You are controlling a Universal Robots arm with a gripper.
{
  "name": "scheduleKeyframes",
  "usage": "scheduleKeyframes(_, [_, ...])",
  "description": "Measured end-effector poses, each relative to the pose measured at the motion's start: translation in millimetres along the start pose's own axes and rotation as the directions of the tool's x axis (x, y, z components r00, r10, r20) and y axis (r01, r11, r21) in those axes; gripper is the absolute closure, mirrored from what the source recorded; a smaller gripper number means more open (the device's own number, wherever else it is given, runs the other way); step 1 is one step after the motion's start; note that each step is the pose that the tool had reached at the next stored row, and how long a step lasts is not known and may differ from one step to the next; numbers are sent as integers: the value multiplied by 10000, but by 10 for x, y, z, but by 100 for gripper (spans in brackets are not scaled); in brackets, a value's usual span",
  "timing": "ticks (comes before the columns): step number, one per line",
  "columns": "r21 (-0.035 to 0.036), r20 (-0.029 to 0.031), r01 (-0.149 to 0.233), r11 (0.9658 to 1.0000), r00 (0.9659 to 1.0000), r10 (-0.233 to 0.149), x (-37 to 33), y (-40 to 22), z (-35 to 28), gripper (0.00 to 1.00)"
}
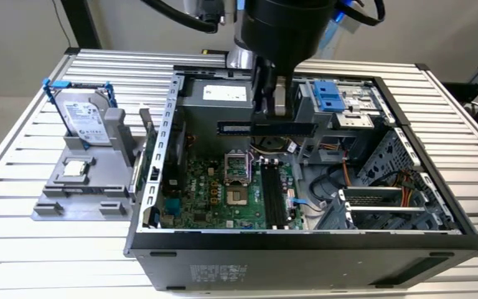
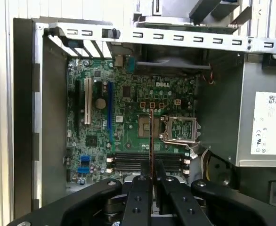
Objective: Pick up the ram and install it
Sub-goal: 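Pick up the ram and move it above insertion slot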
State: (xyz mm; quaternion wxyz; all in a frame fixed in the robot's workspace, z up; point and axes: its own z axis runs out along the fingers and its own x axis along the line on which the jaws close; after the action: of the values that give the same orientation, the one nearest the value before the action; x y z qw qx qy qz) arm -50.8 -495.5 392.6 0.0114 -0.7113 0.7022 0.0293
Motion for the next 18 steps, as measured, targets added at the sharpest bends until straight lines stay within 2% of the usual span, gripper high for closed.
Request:
scheduleKeyframes(11, [-12,1,-5,10000,10000,5,6,-446,-11,100])
scheduleKeyframes(18, [-5,2,-131,9999,9999,131,7,-605,-16,100])
